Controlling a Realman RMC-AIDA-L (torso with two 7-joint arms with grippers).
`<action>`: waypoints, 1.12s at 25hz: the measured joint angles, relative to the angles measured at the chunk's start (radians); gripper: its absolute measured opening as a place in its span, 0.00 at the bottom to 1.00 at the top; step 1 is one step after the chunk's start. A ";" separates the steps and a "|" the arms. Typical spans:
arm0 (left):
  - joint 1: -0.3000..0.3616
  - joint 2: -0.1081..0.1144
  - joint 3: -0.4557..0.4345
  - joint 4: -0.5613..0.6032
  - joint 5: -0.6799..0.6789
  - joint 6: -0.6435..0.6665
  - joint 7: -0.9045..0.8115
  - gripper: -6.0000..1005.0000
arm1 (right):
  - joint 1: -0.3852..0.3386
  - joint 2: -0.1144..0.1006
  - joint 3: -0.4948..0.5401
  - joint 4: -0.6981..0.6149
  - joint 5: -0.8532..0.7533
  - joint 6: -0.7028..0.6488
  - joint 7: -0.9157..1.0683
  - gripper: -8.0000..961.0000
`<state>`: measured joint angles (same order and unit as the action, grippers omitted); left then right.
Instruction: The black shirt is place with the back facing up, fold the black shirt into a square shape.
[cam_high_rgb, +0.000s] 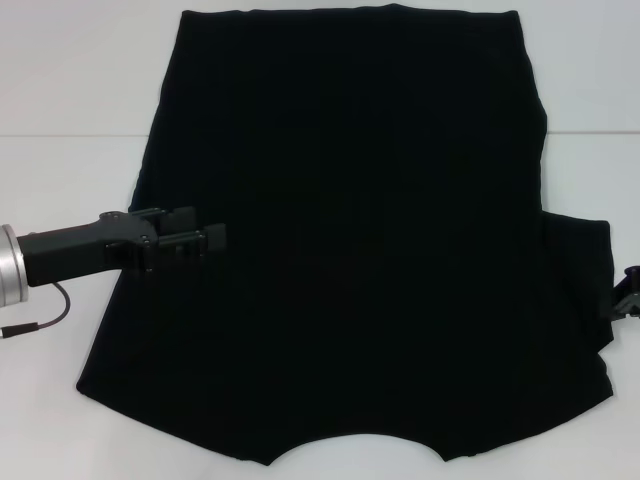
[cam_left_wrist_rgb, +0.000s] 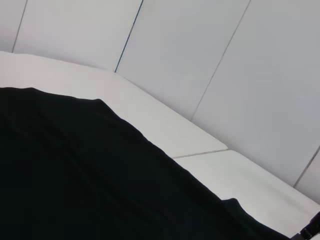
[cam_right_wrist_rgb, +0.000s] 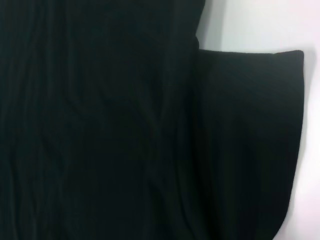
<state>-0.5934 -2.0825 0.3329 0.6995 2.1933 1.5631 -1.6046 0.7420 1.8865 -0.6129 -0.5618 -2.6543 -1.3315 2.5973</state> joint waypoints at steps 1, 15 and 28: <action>0.000 0.001 0.000 0.000 -0.001 0.000 0.000 0.70 | -0.002 -0.001 0.002 -0.003 0.002 -0.002 -0.001 0.11; 0.000 0.001 -0.002 0.002 -0.010 0.000 0.000 0.70 | -0.029 -0.029 0.075 -0.066 0.008 0.000 0.001 0.04; 0.004 0.001 -0.014 -0.002 -0.042 0.001 -0.004 0.70 | -0.024 -0.063 0.152 -0.083 0.026 0.030 -0.020 0.04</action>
<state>-0.5890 -2.0815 0.3185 0.6979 2.1509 1.5644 -1.6082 0.7176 1.8239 -0.4612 -0.6448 -2.6279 -1.3012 2.5772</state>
